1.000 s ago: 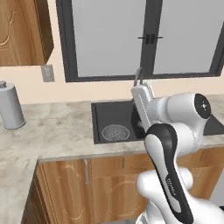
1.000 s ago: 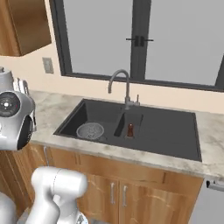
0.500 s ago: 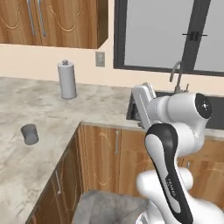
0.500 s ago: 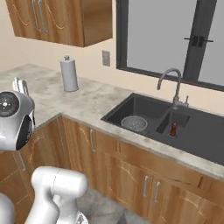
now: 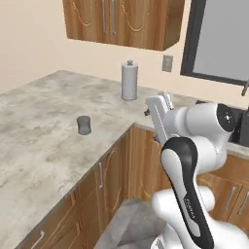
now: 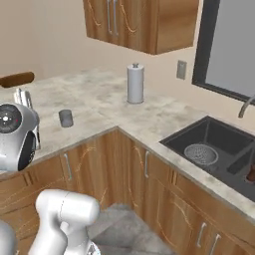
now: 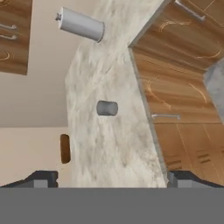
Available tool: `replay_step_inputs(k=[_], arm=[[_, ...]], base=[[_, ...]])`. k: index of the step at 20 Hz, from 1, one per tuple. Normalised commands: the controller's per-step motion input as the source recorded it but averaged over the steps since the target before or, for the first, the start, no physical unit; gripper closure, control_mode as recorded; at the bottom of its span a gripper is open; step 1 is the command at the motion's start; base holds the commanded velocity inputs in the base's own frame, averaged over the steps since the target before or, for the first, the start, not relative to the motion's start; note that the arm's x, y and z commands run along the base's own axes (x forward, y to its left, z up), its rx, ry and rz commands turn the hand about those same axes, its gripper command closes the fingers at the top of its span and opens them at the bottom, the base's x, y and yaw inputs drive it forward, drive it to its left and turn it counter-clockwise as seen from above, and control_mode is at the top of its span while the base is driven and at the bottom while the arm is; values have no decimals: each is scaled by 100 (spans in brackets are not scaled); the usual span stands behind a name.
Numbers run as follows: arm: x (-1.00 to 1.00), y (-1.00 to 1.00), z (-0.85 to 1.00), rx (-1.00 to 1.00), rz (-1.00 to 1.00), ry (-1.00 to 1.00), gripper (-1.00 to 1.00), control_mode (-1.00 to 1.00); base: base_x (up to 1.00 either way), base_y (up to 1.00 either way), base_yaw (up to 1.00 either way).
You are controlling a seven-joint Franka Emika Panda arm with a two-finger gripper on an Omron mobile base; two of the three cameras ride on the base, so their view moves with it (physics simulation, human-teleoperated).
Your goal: Pick the glass cup and colander and place them in the sink. Then turn on the water.
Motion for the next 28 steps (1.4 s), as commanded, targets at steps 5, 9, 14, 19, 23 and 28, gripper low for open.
replay_step_inputs(k=[5, 9, 14, 19, 23, 28], arm=[[0, 0, 0, 0, 0, 0, -100, 100], [0, 0, 0, 0, 0, 0, -100, 100], [0, 0, 0, 0, 0, 0, -100, 100], [0, 0, 0, 0, 0, 0, -100, 100], [0, 0, 0, 0, 0, 0, -100, 100], [0, 0, 0, 0, 0, 0, -100, 100]], base=[[25, -13, 47], [31, -17, 47], [44, -9, 51], [75, 0, 53], [94, -1, 51], [85, -31, 44]])
